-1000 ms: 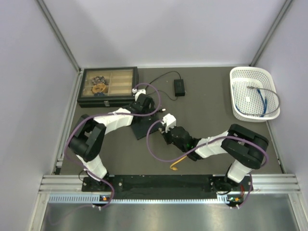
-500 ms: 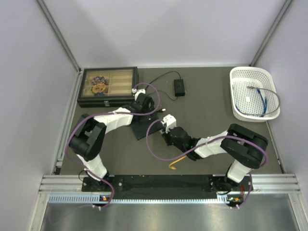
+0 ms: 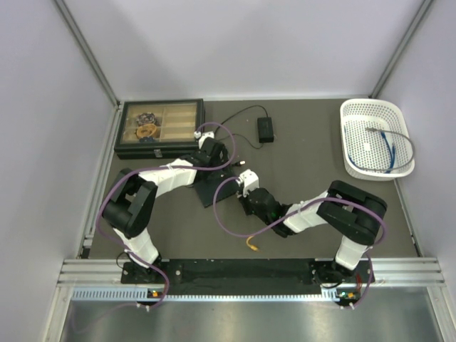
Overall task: Insert the plug into the switch port
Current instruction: Insert the connector into the switch port.
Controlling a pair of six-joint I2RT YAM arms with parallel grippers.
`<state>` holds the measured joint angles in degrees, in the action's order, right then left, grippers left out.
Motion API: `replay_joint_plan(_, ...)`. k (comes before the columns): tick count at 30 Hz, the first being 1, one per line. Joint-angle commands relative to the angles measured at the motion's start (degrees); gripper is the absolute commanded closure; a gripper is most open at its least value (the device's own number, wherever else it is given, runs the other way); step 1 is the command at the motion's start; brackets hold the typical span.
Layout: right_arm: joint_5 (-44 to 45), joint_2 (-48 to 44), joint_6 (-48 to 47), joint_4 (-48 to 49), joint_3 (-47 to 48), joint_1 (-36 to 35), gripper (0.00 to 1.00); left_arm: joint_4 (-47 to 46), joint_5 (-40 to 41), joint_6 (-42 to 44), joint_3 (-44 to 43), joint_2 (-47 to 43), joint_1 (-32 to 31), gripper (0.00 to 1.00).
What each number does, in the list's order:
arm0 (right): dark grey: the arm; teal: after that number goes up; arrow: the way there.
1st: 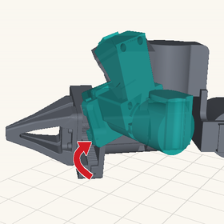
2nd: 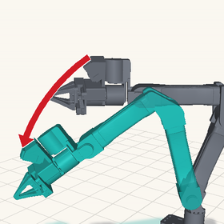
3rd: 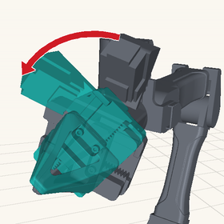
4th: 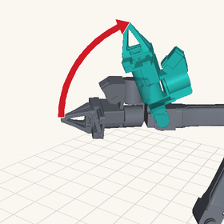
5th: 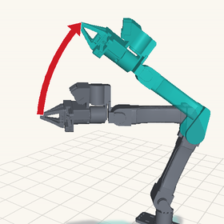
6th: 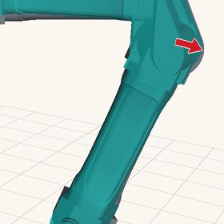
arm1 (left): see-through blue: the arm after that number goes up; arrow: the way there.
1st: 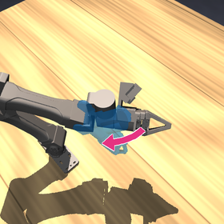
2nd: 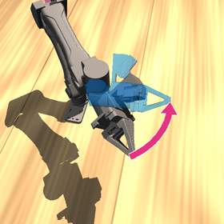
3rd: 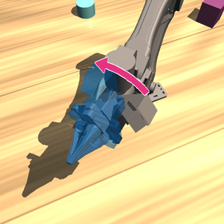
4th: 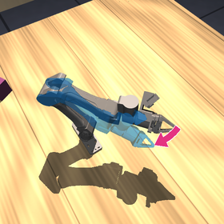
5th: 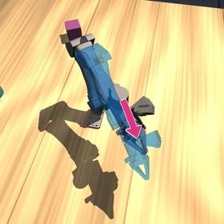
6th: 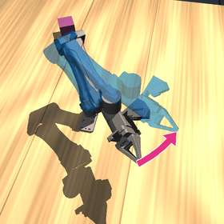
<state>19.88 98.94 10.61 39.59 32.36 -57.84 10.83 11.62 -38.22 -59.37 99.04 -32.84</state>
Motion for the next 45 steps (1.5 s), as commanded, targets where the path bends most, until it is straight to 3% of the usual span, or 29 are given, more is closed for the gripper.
replay_joint_plan(1,4.37,-0.67,-1.29,4.18,1.74,-0.33,1.0,2.44,-2.39,-3.0,-0.22,-0.43,-0.38,0.13)
replay_joint_plan(26,6.49,-1.55,-4.46,0.04,5.7,-2.27,1.0,3.5,-2.48,-3.97,-0.65,-0.96,-0.38,0.14)
replay_joint_plan(45,7.89,-2.17,-8.06,6.45,3.41,-2.71,1.0,4.02,-2.74,-3.71,-0.83,-1.14,-0.38,0.14)
